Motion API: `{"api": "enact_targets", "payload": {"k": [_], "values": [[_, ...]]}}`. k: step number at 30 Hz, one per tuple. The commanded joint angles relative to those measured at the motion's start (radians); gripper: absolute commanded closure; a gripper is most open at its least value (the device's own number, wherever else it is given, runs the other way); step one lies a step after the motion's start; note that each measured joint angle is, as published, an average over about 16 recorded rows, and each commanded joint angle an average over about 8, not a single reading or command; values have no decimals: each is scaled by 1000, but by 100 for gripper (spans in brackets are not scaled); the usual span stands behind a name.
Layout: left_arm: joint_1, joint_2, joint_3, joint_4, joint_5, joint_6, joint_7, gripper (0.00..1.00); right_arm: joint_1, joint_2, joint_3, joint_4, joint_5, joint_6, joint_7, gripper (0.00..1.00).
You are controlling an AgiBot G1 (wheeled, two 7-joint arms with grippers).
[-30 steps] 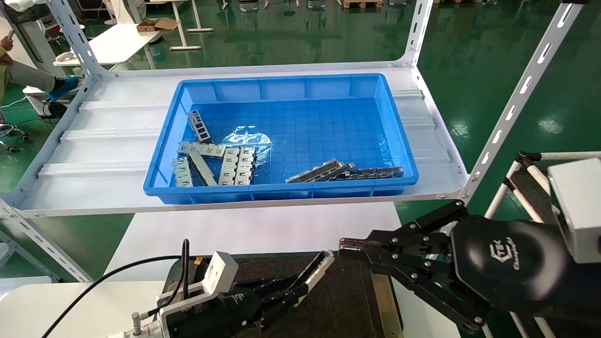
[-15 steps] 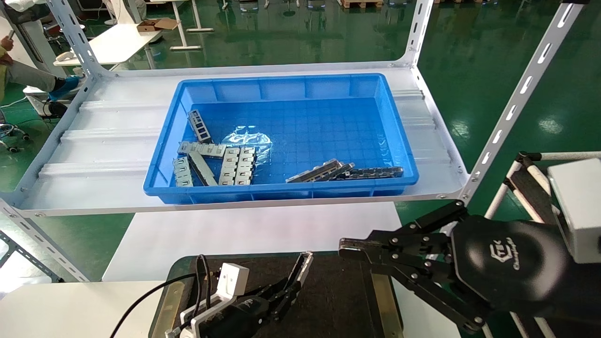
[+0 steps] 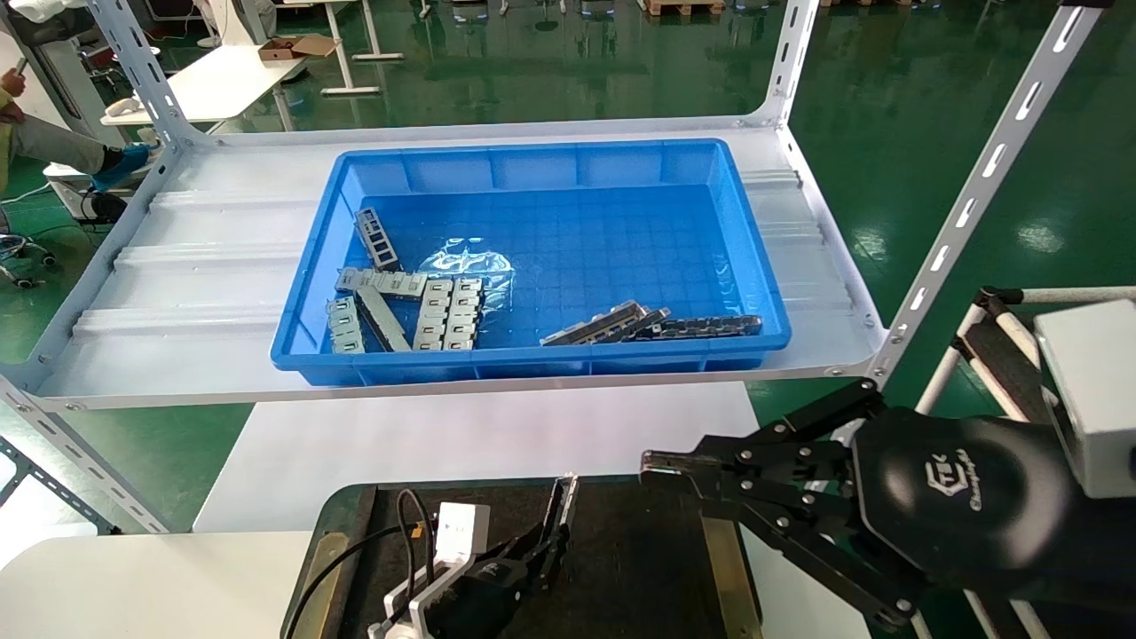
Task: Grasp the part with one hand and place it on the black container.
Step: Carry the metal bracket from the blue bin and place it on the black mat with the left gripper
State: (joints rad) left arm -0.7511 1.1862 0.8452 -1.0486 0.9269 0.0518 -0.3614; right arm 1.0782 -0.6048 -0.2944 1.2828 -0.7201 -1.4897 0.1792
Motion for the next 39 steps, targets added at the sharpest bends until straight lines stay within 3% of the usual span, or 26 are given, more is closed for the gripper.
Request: {"api": "enact_targets", "payload": {"k": [1, 16, 18, 19, 21, 22, 24, 26, 28, 30, 39], "values": [[-1, 16, 10, 11, 0, -33, -6, 100, 0, 0, 0, 0, 0, 0, 0, 100], [-12, 53, 57, 44, -21, -121, -17, 100, 0, 0, -1, 0, 1, 0, 0, 99], [-13, 56, 61, 47, -25, -127, -19, 100, 0, 0, -1, 0, 1, 0, -1, 86], [-14, 57, 64, 48, -27, -129, -20, 99, 0, 0, -1, 0, 1, 0, -1, 73], [-15, 59, 68, 50, -31, -133, -21, 89, 0, 1, -1, 0, 1, 1, -1, 48], [-16, 59, 71, 51, -33, -134, -22, 79, 0, 1, -1, 0, 1, 1, -1, 36], [-16, 60, 75, 51, -37, -138, -23, 54, 0, 1, -1, 0, 1, 1, -1, 12], [-17, 60, 78, 50, -40, -141, -24, 29, 0, 1, -2, 0, 1, 1, -1, 0], [-17, 60, 82, 48, -44, -145, -25, 9, 0, 1, -2, 0, 1, 1, -1, 0], [-16, 59, 84, 45, -47, -150, -27, 0, 0, 1, -2, 0, 1, 1, -1, 0], [-12, 57, 98, 29, -61, -171, -29, 0, 1, 1, -2, 0, 2, 1, -1, 0]]}}
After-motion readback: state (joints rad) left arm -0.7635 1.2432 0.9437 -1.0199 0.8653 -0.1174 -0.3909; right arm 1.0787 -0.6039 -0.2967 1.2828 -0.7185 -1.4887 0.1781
